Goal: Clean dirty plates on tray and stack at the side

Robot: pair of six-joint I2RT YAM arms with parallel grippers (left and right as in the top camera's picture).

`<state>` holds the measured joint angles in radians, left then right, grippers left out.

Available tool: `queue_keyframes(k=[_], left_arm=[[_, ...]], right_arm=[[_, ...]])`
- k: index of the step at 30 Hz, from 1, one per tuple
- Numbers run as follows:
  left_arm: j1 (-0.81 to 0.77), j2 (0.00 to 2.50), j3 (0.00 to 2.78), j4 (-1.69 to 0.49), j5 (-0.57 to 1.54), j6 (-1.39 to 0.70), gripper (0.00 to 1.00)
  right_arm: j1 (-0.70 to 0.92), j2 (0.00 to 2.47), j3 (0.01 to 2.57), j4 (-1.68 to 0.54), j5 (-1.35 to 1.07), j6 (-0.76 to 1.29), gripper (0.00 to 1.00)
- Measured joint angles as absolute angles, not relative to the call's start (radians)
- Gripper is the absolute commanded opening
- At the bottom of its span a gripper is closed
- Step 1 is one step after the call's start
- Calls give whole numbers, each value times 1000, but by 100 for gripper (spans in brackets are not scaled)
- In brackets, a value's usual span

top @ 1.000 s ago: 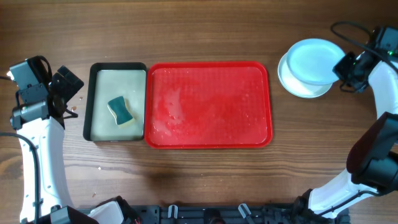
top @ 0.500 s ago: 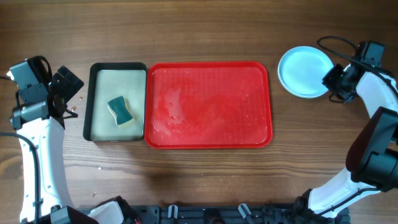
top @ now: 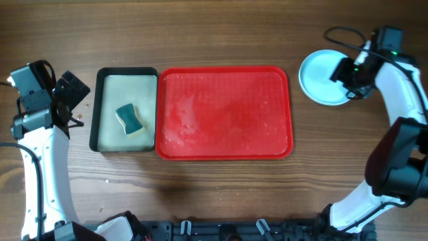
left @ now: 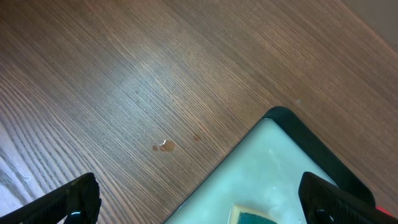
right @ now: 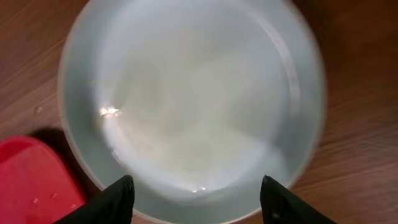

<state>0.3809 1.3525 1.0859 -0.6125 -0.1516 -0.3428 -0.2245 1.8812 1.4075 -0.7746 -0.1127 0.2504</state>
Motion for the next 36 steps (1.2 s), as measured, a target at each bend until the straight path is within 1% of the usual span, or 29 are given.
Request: queue_keyframes(k=[7,18,22,23,27,36], left_arm=[[381,1353,1086,-613,-152,-343,100],[381,1353,1086,-612,-152,-343,100],[381,1353,1086,-612,-152,-343,100],[381,1353,1086,-612,-152,-343,100],[381,1353,1086,-612,-152,-343,100],[381,1353,1086,-612,-152,-343,100]], right_arm=[[-9,1881,1424,-780,-116,180,66],[316,1881,1424,-808,-116,159,70],[374,1881,1424,-808,-116,141,79],[389,1881,1424,-808,-116,133,100],[420,1881,1424,-806,-117,121,100],[419,1881,1424,-765,-116,121,100]])
